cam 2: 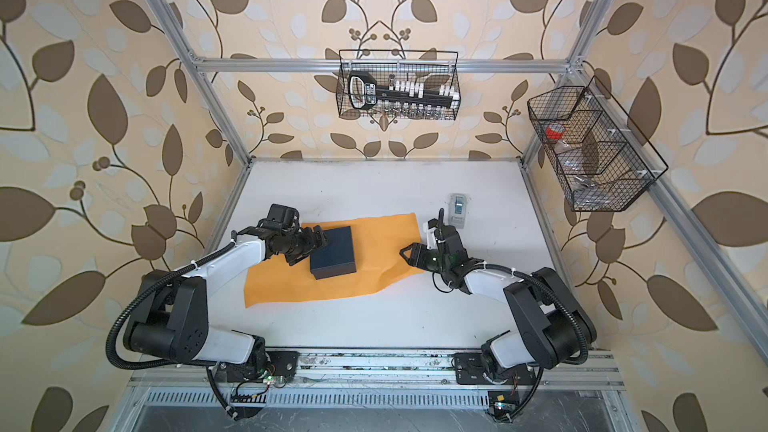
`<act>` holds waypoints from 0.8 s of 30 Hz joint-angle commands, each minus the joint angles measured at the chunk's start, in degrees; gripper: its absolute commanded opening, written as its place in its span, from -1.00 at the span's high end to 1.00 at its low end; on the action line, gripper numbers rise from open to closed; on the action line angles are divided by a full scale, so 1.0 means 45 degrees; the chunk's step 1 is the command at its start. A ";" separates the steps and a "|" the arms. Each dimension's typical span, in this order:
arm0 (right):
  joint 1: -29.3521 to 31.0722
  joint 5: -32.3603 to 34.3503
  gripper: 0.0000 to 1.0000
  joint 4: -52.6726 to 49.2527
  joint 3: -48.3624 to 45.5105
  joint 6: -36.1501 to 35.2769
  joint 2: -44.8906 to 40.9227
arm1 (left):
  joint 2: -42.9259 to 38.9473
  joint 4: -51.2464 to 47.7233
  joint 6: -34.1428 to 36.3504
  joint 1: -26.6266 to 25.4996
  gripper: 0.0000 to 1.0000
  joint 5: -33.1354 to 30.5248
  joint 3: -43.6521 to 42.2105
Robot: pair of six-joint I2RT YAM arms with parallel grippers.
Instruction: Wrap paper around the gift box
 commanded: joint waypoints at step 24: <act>-0.1219 -0.1014 1.00 -0.3944 0.1074 -0.2081 -0.0450 | 0.0364 0.1091 0.0748 0.0078 -0.82 0.1381 0.0155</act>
